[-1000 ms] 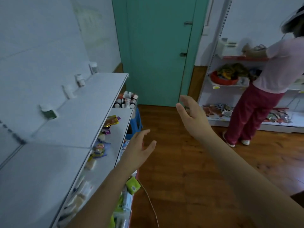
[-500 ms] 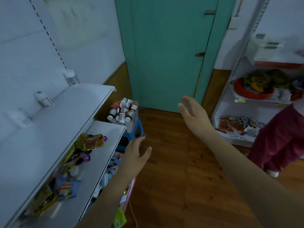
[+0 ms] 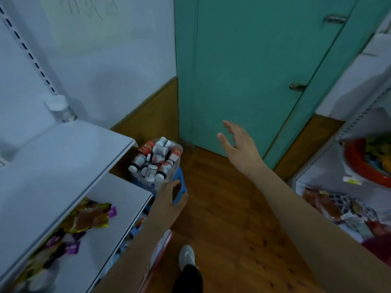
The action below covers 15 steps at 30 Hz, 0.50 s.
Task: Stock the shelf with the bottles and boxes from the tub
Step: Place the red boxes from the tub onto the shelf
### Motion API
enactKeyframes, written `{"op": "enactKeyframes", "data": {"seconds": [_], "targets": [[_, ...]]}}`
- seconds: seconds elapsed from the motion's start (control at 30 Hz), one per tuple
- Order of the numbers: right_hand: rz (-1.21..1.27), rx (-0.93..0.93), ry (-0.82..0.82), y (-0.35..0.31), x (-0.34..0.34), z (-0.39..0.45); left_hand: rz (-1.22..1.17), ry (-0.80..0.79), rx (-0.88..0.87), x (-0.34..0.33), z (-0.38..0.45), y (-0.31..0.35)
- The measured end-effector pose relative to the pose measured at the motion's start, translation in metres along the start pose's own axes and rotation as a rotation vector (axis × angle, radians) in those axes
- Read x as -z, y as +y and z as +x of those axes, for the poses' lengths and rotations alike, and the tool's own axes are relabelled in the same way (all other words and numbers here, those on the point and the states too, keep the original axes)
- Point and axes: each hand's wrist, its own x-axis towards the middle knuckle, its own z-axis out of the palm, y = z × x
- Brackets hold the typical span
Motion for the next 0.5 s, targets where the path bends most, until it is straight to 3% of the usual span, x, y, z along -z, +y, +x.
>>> {"op": "enactKeyframes", "data": {"seconds": [0.3,0.5], "targets": [[-0.031,0.039,-0.113,0.022,-0.032,0.213,0.016,0.009,0.144,0.001,0.181,-0.006],[-0.033,0.111,-0.271,0.038,-0.092,0.311,0.004,0.065,0.239,-0.001,0.247,-0.016]]}}
